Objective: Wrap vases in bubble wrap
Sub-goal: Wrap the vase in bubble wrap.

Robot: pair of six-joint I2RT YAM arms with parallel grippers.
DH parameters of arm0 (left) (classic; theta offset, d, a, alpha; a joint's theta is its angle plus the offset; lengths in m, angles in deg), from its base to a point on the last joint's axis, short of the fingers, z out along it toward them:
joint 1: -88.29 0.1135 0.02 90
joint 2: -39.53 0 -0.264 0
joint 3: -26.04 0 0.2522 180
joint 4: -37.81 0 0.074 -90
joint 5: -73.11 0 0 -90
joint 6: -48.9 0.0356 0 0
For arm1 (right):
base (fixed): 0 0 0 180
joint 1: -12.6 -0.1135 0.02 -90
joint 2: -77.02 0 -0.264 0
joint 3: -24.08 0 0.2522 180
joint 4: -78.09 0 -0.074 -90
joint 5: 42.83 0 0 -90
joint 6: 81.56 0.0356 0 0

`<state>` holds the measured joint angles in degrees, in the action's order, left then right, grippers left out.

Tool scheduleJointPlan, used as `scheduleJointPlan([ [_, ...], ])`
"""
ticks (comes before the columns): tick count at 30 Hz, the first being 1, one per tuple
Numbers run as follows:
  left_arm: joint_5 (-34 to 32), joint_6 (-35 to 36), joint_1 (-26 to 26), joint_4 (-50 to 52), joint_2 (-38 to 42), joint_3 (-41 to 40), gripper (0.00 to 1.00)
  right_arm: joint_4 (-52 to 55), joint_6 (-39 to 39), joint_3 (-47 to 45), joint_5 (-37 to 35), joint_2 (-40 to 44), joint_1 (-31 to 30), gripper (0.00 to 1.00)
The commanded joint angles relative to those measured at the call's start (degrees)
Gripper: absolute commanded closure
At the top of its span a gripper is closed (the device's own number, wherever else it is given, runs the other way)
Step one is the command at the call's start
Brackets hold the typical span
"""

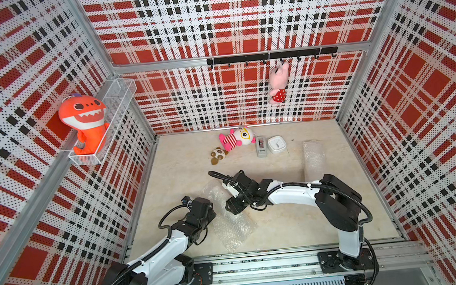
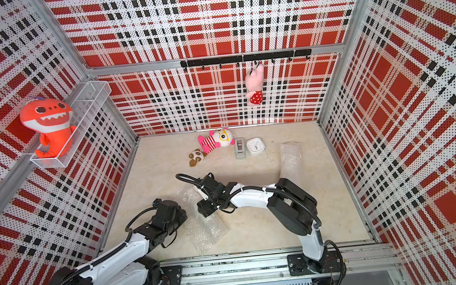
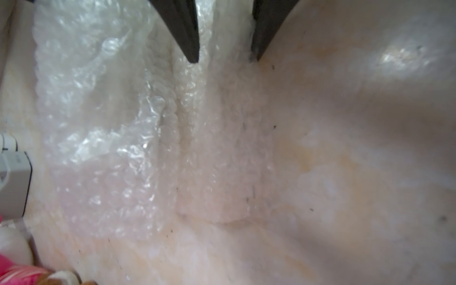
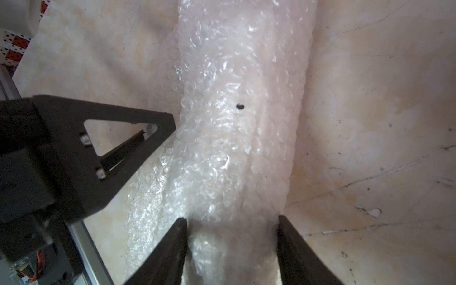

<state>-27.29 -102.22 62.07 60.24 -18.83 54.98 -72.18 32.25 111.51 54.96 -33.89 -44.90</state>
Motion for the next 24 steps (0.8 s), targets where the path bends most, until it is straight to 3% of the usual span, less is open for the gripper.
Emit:
scheduleJointPlan([
  [1,1.28,-0.05,-1.07,-1.01,-0.65,0.38,0.76,3.57,-1.24,-0.70,-2.85,-2.09,-0.43,0.43],
  [4,1.32,0.68,-1.29,-1.02,-0.46,1.46,0.87,3.33,-0.99,-1.45,-2.68,-1.82,0.18,0.43],
  [9,1.52,1.67,-1.81,-1.11,0.09,3.25,0.98,2.58,-0.51,-3.34,-2.87,-0.80,1.05,0.43],
  [24,1.60,7.57,-6.26,-2.07,-11.87,17.49,1.00,-0.35,1.86,-8.83,-1.40,2.23,4.21,0.43],
])
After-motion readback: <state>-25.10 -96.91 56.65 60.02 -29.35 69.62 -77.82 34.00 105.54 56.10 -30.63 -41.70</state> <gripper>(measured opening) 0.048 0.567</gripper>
